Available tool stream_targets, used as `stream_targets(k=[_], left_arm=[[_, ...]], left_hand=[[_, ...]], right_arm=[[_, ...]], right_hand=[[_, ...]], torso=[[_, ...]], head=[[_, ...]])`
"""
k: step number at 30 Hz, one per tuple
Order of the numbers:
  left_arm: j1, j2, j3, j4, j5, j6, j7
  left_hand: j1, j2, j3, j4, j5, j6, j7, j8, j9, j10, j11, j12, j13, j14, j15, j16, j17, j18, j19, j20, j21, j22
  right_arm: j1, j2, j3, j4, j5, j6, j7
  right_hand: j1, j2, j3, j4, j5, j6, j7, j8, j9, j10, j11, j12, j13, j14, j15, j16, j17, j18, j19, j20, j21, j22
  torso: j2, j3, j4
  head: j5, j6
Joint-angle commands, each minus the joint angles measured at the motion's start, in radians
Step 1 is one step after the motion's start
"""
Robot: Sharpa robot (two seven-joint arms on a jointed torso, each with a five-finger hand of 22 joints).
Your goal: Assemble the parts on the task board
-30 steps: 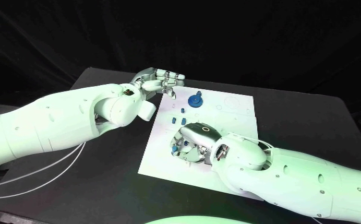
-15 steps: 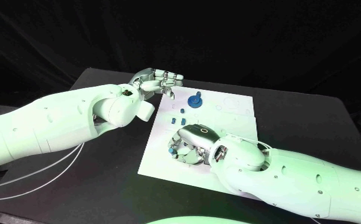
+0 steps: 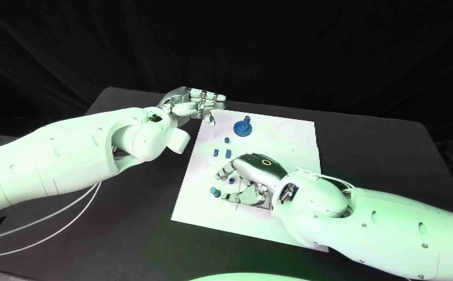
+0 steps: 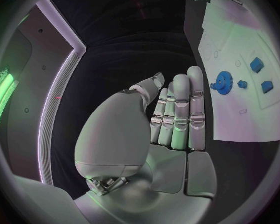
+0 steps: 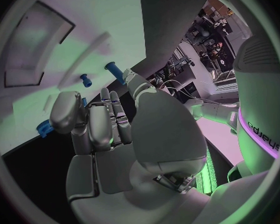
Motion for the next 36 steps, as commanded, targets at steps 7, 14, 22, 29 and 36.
stream_targets(k=[7,14,22,29,36], left_arm=[[0.000,-0.006,-0.003,0.003,-0.002,0.015,0.006],[0.000,-0.021,-0.010,0.016,-0.002,0.014,0.012],[0.000,-0.027,-0.018,0.020,-0.001,0.016,0.014],[-0.001,-0.023,-0.019,0.019,0.000,0.020,0.014],[-0.001,-0.026,-0.020,0.022,0.000,0.022,0.014]], left_hand=[[0.001,0.005,-0.002,-0.006,0.003,-0.006,0.001,0.007,-0.001,-0.006,0.002,0.002,-0.002,-0.007,-0.001,0.002,-0.001,0.012,0.001,0.004,0.001,0.001],[0.002,0.005,-0.003,-0.007,0.003,-0.007,0.001,0.007,-0.001,-0.006,0.002,0.003,-0.002,-0.008,-0.001,0.002,-0.001,0.012,0.001,0.004,0.001,0.001],[-0.004,0.004,-0.006,-0.004,0.003,-0.006,0.002,0.009,-0.001,-0.006,0.003,0.006,-0.001,-0.009,0.000,0.003,-0.002,0.012,0.000,0.005,0.001,0.001],[-0.004,0.004,-0.006,-0.004,0.003,-0.006,0.002,0.009,-0.001,-0.006,0.003,0.006,-0.001,-0.009,0.000,0.003,-0.002,0.012,0.000,0.005,0.001,0.001],[-0.004,0.004,-0.006,-0.004,0.003,-0.006,0.002,0.009,-0.001,-0.006,0.003,0.006,-0.001,-0.009,0.000,0.003,-0.002,0.012,0.000,0.005,0.001,0.001]], right_arm=[[0.072,-0.206,0.005,0.115,0.223,-0.051,0.022],[0.096,-0.389,0.001,0.172,0.326,-0.027,-0.057],[0.070,-0.501,-0.014,0.246,0.261,-0.041,-0.187],[0.022,-0.495,-0.018,0.259,0.165,-0.066,-0.283],[-0.010,-0.469,-0.019,0.245,0.115,-0.070,-0.339]], right_hand=[[-0.016,0.041,-0.032,0.033,0.033,0.068,0.010,0.035,0.016,0.244,-0.045,0.169,0.058,0.030,-0.028,0.041,0.064,-0.013,0.062,-0.022,0.139,0.125],[-0.083,0.051,-0.192,0.128,0.078,0.091,-0.026,0.116,0.078,0.329,-0.098,0.820,0.724,0.064,-0.087,0.132,0.187,-0.056,0.147,-0.092,0.360,0.218],[-0.083,0.074,-0.283,0.173,0.097,0.067,-0.043,0.179,0.131,0.432,-0.096,1.118,1.083,0.079,-0.073,0.191,0.285,-0.064,0.159,-0.071,0.398,0.234],[-0.090,0.078,-0.322,0.214,0.103,0.064,-0.049,0.206,0.152,0.446,-0.101,1.146,1.127,0.081,-0.076,0.201,0.301,-0.067,0.165,-0.072,0.414,0.240],[-0.093,0.080,-0.344,0.233,0.116,0.059,-0.050,0.219,0.163,0.466,-0.102,1.175,1.168,0.088,-0.077,0.220,0.338,-0.073,0.174,-0.074,0.440,0.247]], torso=[[-0.005,-0.0025,0.0006],[-0.011,-0.0030,-0.0115],[-0.021,-0.0005,-0.0262],[-0.027,-0.0005,-0.0312],[-0.027,-0.0024,-0.0287]], head=[[-0.050,0.009],[-0.102,0.007],[-0.126,-0.006],[-0.135,-0.013],[-0.137,-0.017]])
